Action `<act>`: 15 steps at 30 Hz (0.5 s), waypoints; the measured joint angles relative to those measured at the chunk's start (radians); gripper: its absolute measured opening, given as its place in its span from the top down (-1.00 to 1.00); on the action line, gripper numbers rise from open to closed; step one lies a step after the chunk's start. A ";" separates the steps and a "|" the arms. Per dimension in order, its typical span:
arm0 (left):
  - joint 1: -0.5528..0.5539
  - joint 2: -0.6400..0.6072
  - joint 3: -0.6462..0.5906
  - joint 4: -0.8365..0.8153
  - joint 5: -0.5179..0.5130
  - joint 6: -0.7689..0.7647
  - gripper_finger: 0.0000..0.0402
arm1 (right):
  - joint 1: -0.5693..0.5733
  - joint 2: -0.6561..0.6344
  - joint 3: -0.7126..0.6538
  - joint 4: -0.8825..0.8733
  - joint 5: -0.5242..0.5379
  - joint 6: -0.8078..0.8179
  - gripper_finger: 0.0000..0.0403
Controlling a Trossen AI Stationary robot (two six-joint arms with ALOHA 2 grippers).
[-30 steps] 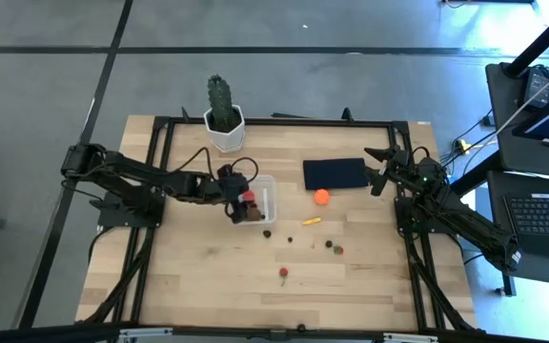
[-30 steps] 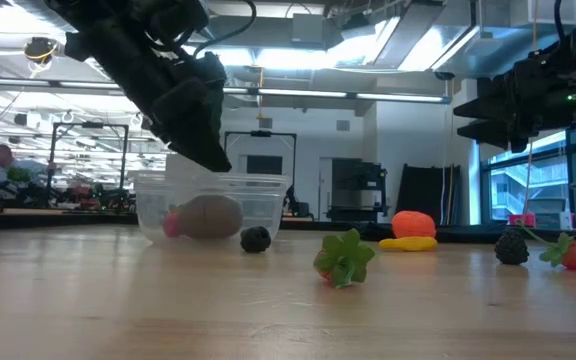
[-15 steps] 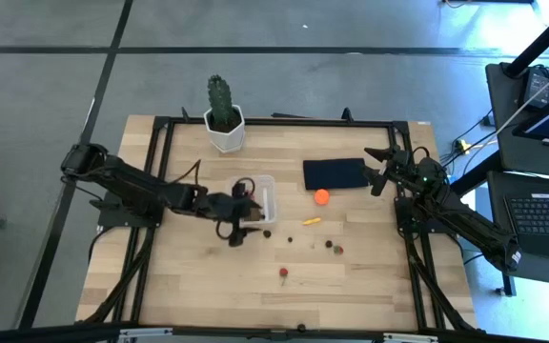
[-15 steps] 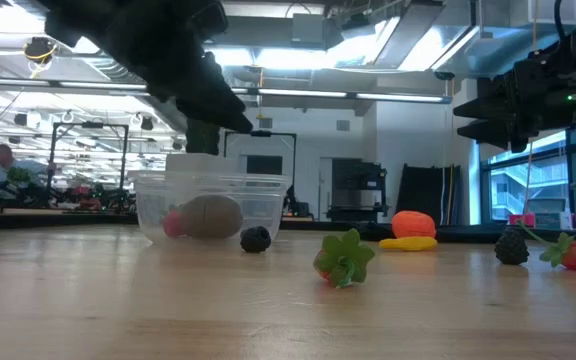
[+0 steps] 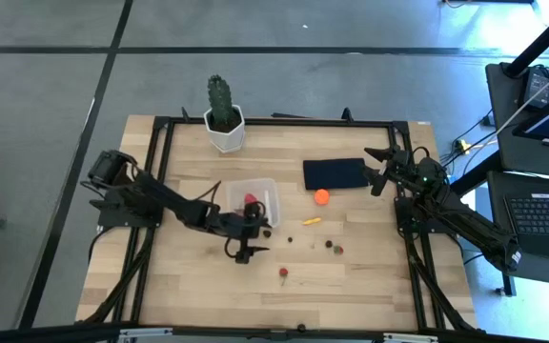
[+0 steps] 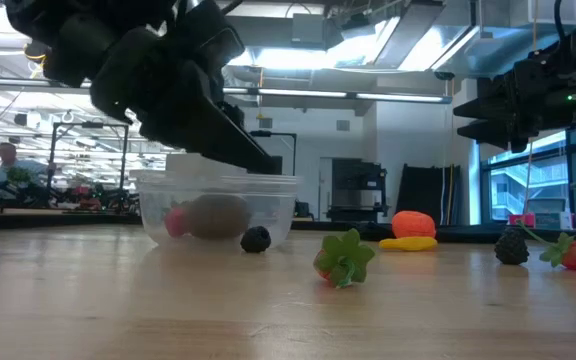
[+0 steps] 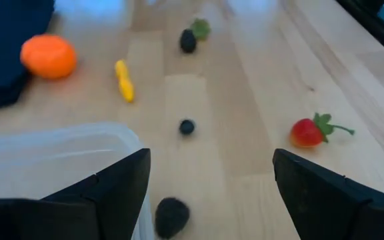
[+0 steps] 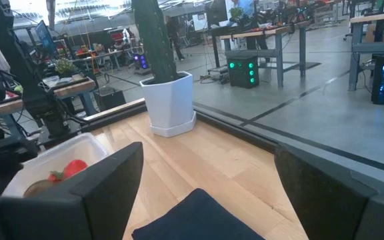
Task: Pick and placing Produce into tupperware
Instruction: Put the left blackberry into the transparent container
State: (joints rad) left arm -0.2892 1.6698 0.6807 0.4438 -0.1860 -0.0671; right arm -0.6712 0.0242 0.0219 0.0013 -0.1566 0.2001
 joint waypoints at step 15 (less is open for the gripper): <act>-0.106 0.019 0.032 0.044 -0.031 0.050 -0.30 | 0.000 0.000 0.000 0.000 0.000 0.001 -0.69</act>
State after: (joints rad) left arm -0.3956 1.6889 0.7124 0.4873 -0.2172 -0.0168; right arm -0.6710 0.0240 0.0219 0.0011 -0.1566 0.2011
